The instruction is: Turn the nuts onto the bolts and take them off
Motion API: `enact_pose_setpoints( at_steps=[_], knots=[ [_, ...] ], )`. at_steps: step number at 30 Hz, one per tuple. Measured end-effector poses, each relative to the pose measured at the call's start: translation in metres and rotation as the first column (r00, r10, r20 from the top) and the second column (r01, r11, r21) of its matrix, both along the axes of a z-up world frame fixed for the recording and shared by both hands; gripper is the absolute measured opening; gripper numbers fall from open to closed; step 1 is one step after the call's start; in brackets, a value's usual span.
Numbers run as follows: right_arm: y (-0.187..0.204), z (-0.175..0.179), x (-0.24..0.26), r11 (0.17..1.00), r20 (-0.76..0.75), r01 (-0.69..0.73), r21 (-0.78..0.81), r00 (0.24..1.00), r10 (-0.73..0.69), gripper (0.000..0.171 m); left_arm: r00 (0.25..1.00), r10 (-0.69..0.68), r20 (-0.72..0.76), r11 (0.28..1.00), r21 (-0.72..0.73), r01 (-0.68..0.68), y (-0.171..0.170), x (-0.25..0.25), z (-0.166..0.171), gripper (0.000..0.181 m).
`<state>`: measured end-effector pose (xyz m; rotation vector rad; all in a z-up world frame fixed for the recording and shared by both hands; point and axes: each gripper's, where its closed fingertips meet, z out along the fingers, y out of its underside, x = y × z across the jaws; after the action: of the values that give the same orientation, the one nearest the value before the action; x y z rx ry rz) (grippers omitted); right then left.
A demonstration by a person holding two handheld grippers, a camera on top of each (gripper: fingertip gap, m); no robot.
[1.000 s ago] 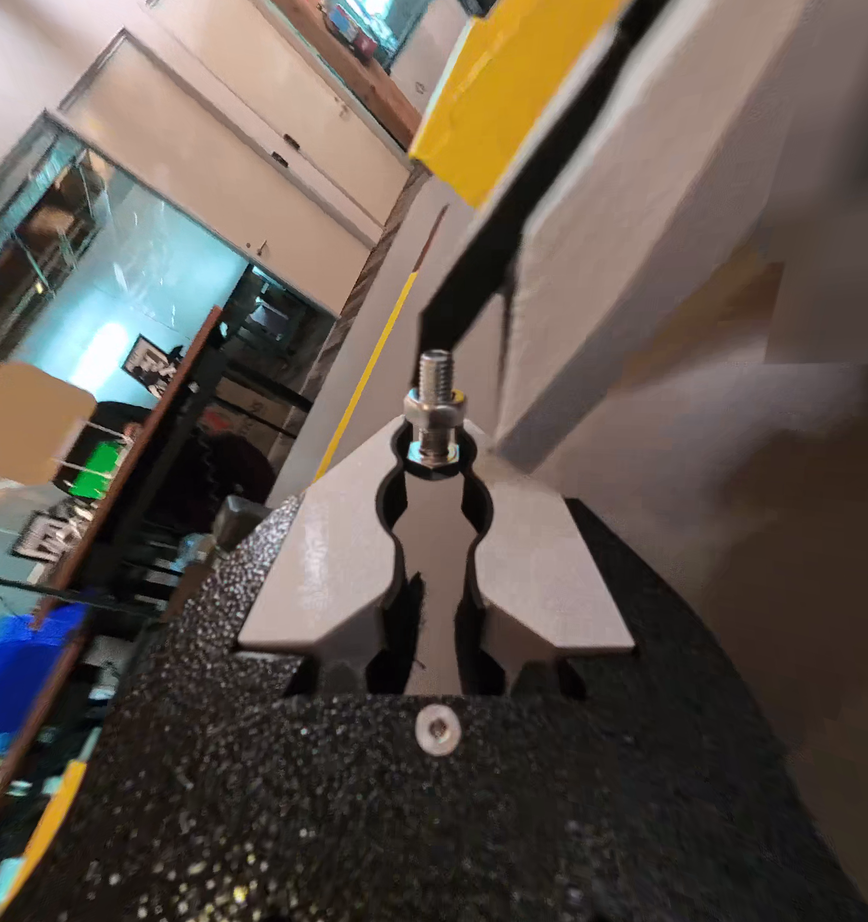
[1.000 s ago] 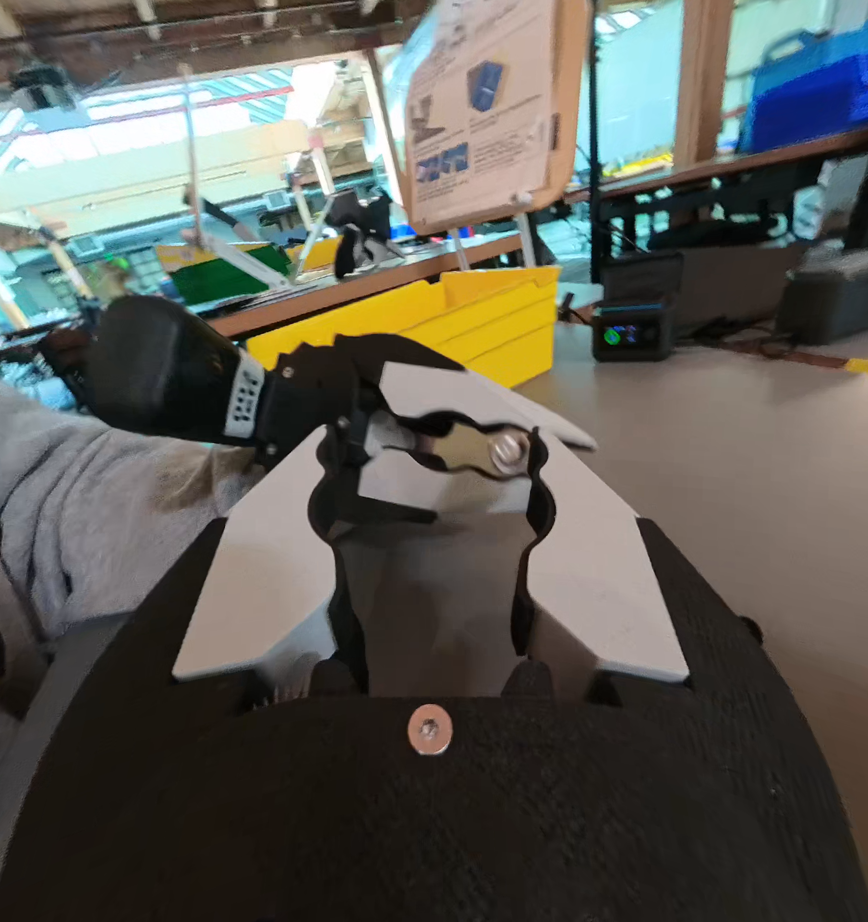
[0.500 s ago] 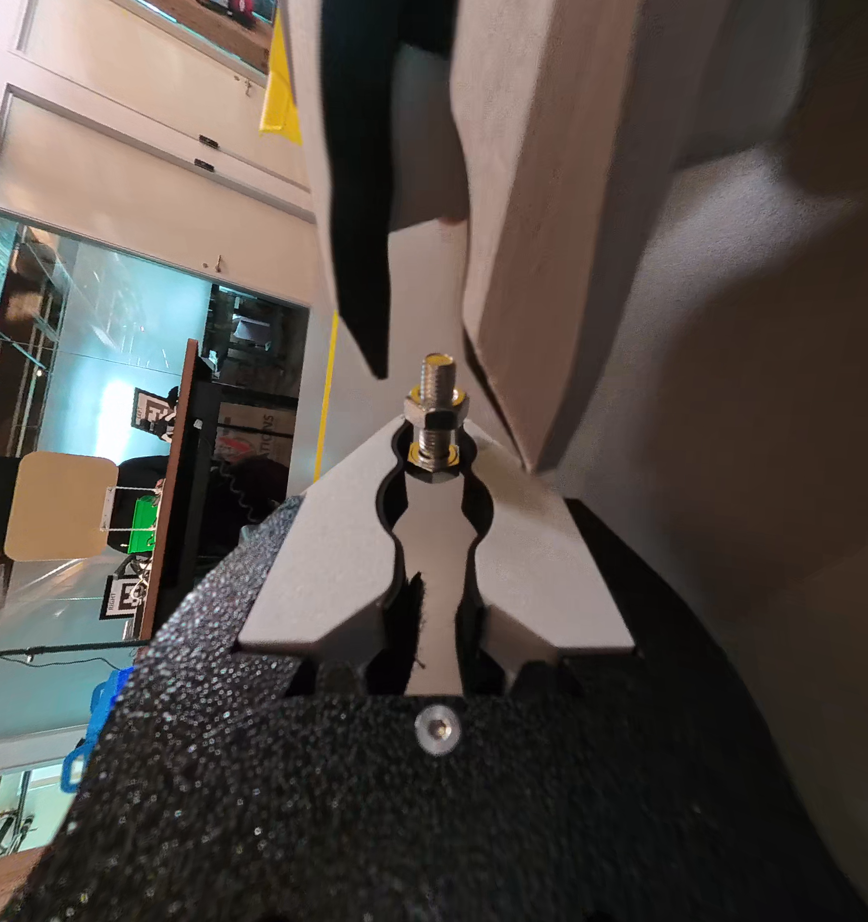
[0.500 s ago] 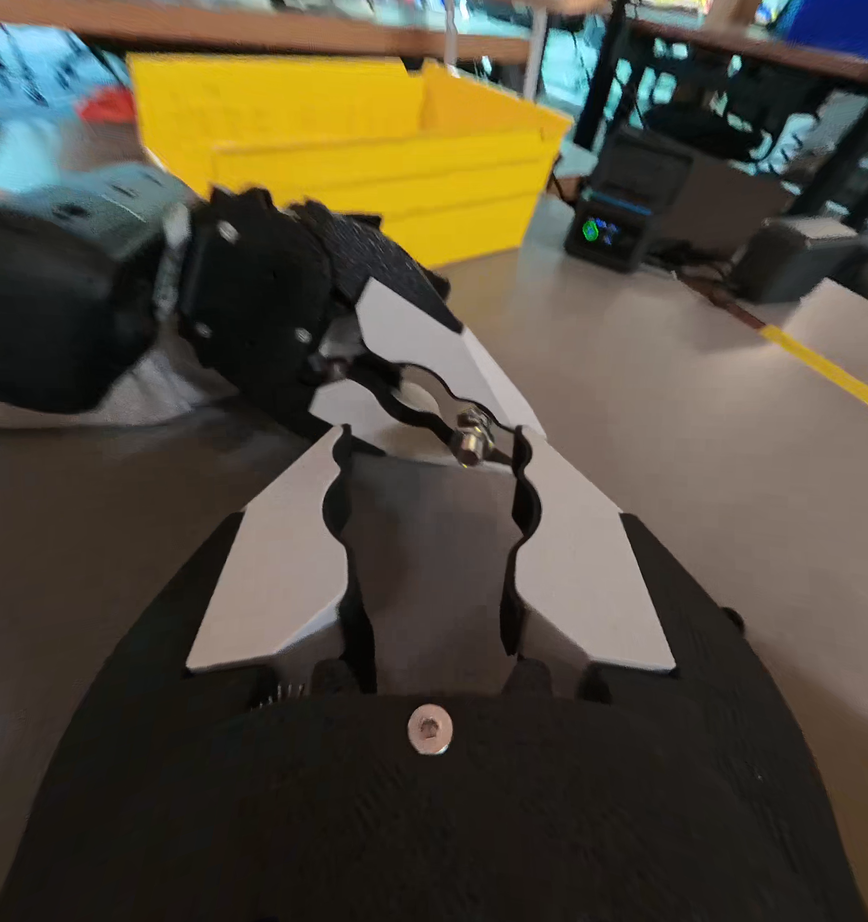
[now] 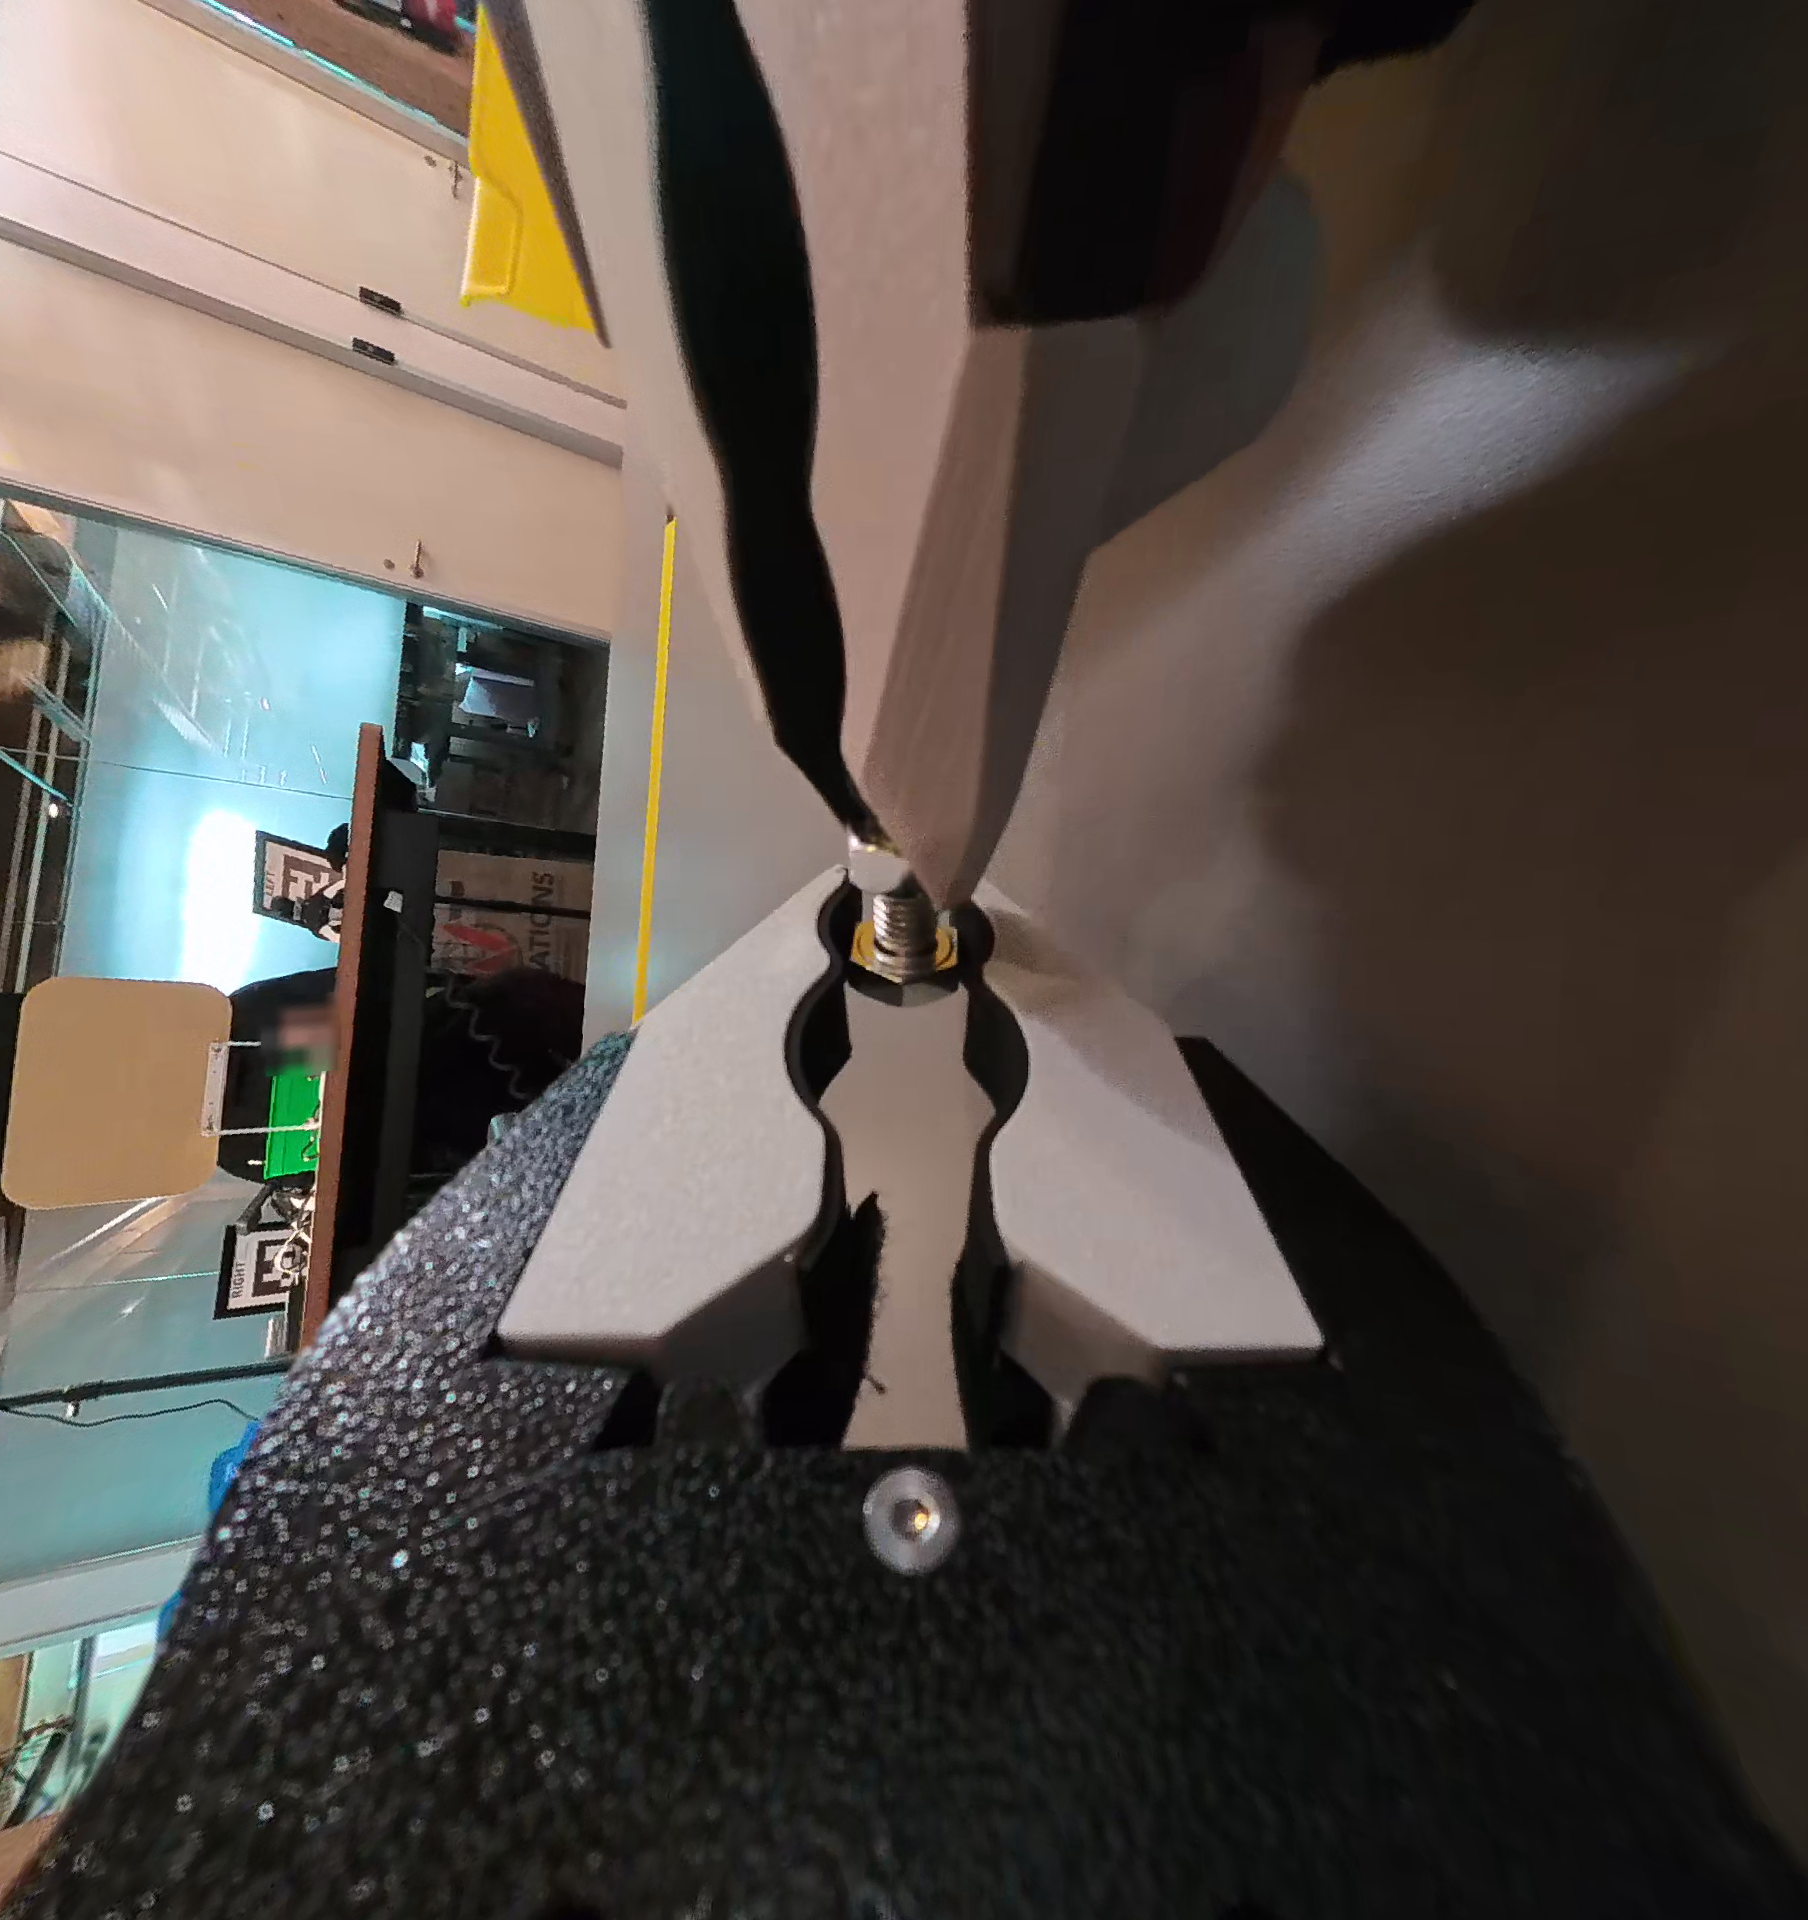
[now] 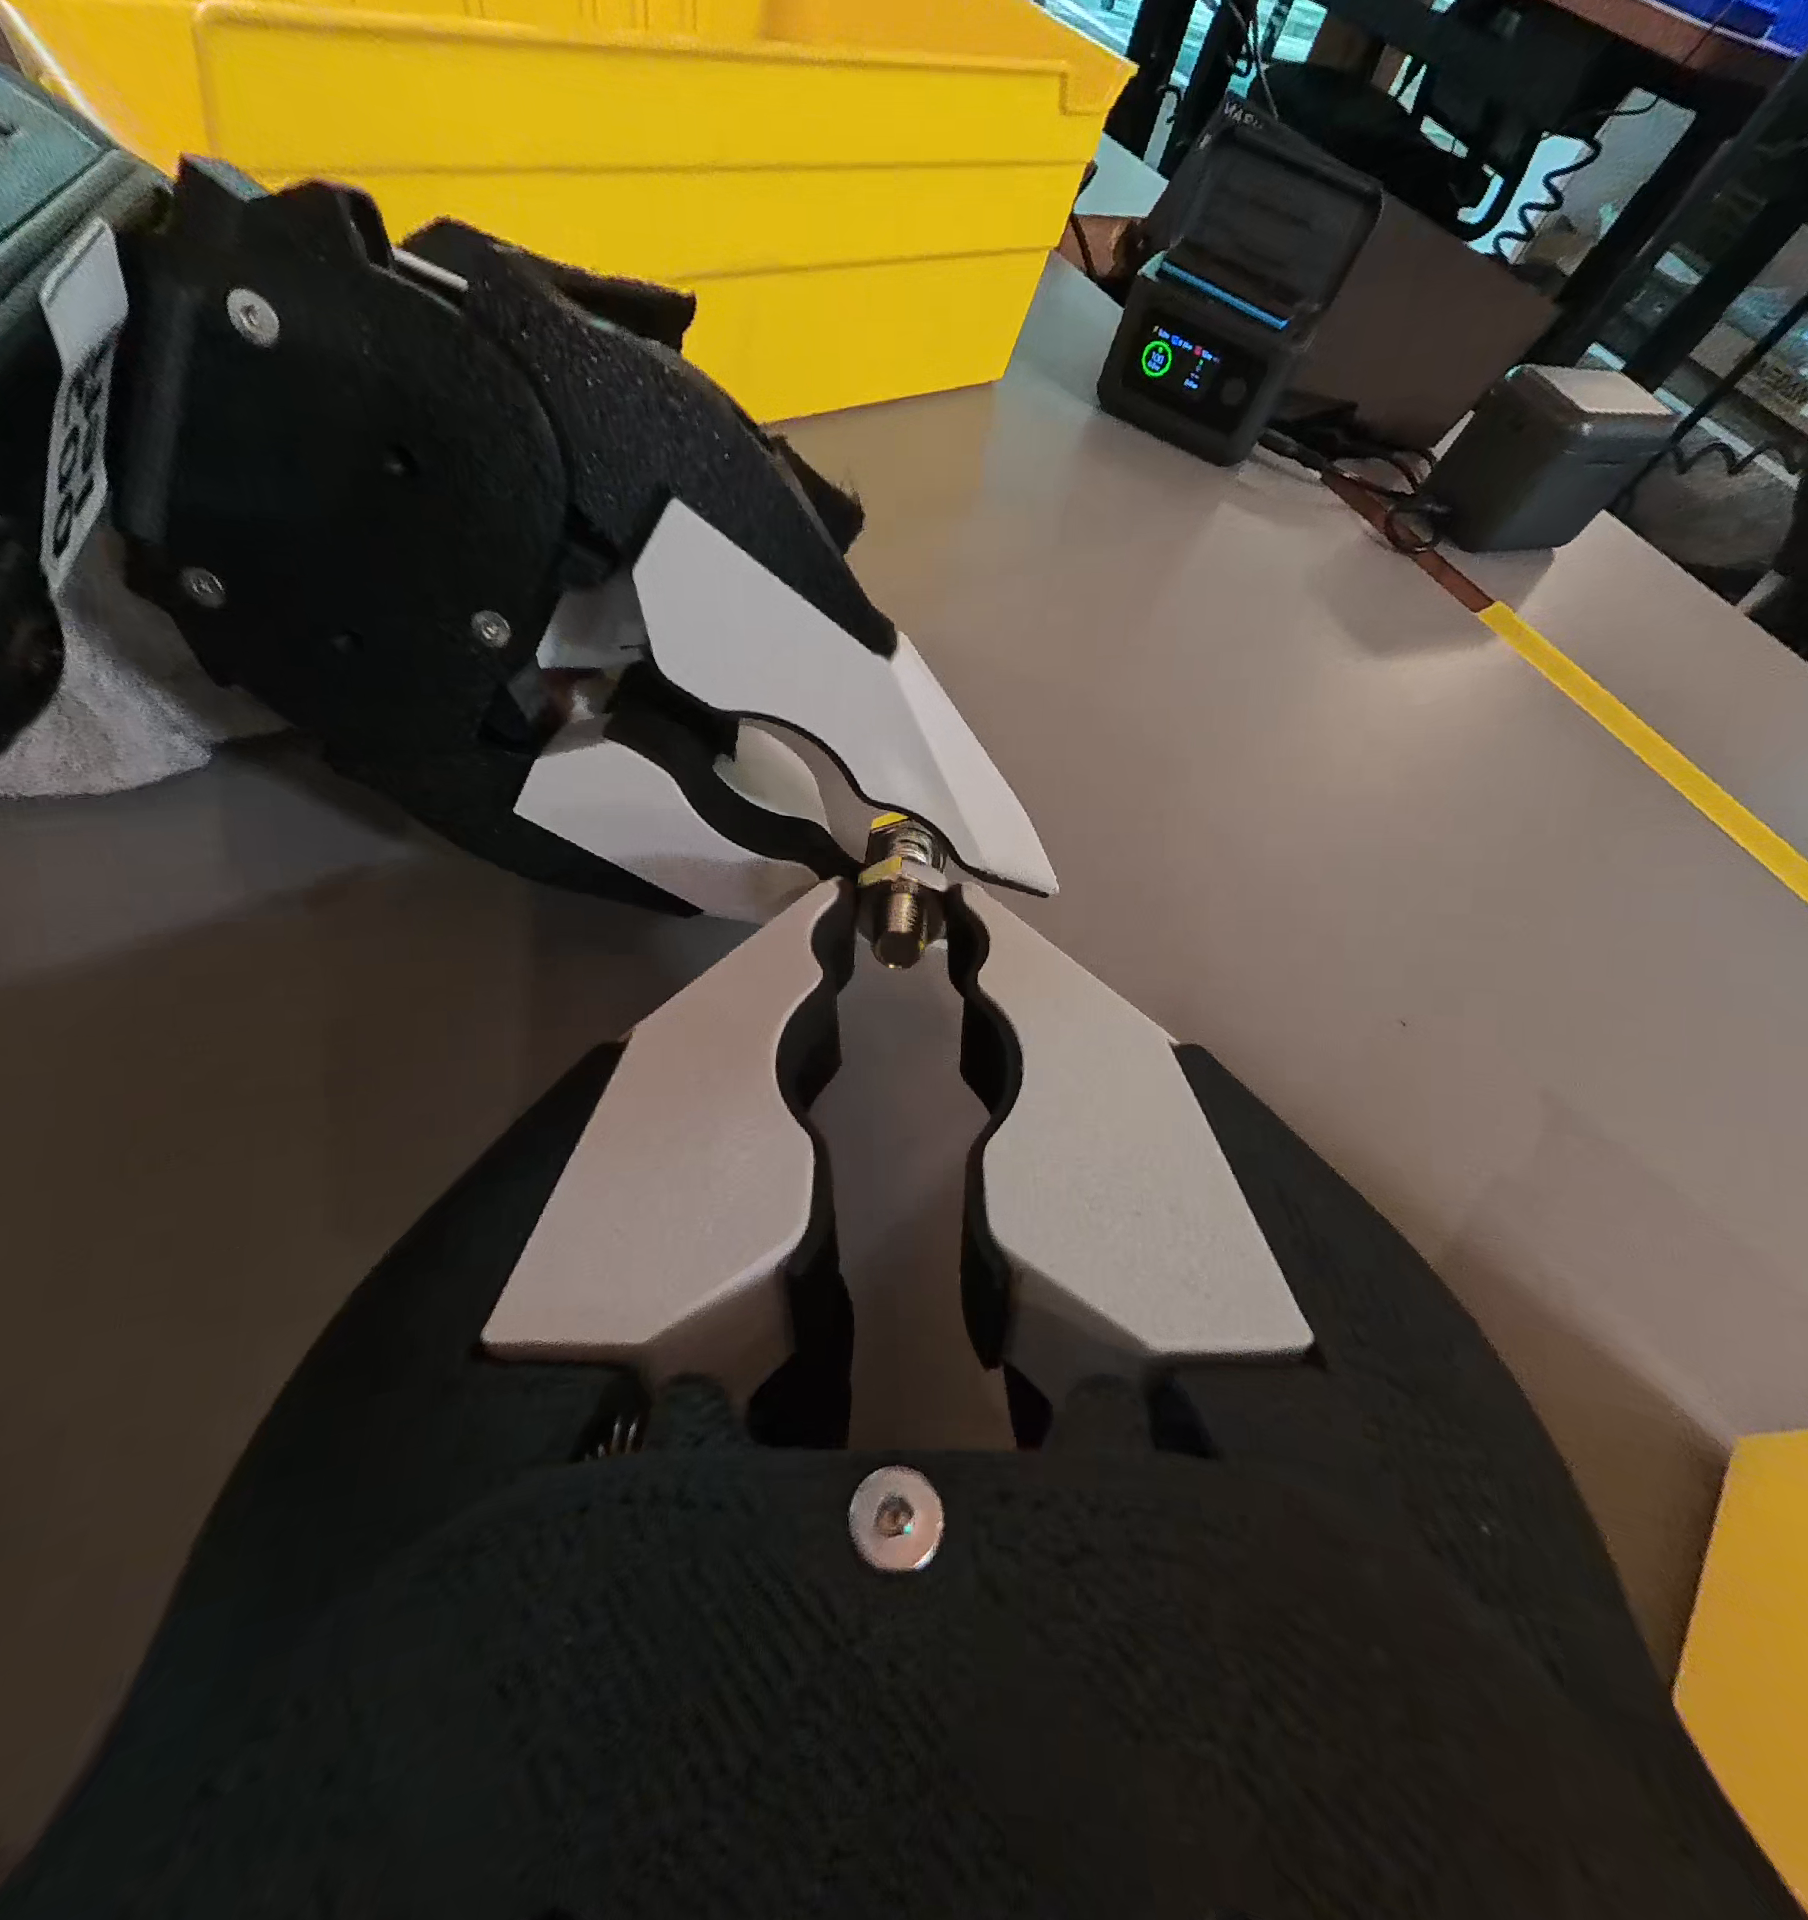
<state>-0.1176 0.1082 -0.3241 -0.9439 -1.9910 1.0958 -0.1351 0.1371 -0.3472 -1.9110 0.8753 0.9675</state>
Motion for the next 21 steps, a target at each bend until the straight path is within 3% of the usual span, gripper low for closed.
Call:
enact_pose_setpoints(
  at_steps=[2,4,6,8,13,18,21],
  knots=[
    [0.000,-0.001,0.001,1.000,0.000,-0.011,0.018,1.000,0.011,0.016,0.999,-0.005,0.040,1.000,-0.008,0.006,0.000,0.002,-0.003,0.014],
    [0.000,0.001,0.004,0.999,-0.003,-0.035,0.006,0.999,0.035,0.016,0.984,-0.005,0.179,1.000,-0.007,0.007,-0.001,0.008,-0.003,0.019],
    [0.001,0.002,0.007,0.998,-0.008,-0.058,0.007,0.998,0.058,0.016,0.917,-0.037,0.396,0.998,-0.029,0.053,-0.003,0.021,-0.005,0.027],
    [0.002,0.002,0.012,0.995,-0.015,-0.095,0.018,0.995,0.096,0.016,0.859,-0.076,0.506,0.995,-0.017,0.098,-0.007,0.028,-0.004,0.036],
    [-0.001,-0.001,0.029,0.974,-0.021,-0.221,0.049,0.975,0.222,0.016,0.810,-0.168,0.562,0.977,-0.014,0.213,-0.012,0.044,-0.006,0.019],
    [-0.002,0.001,0.038,0.959,-0.046,-0.280,0.042,0.958,0.282,0.016,0.769,-0.223,0.600,0.960,-0.002,0.280,-0.015,0.056,-0.004,0.029],
    [-0.004,0.002,0.043,0.949,-0.051,-0.311,0.042,0.948,0.313,0.016,0.754,-0.252,0.606,0.948,-0.004,0.320,-0.018,0.062,-0.004,0.023]
  ],
)
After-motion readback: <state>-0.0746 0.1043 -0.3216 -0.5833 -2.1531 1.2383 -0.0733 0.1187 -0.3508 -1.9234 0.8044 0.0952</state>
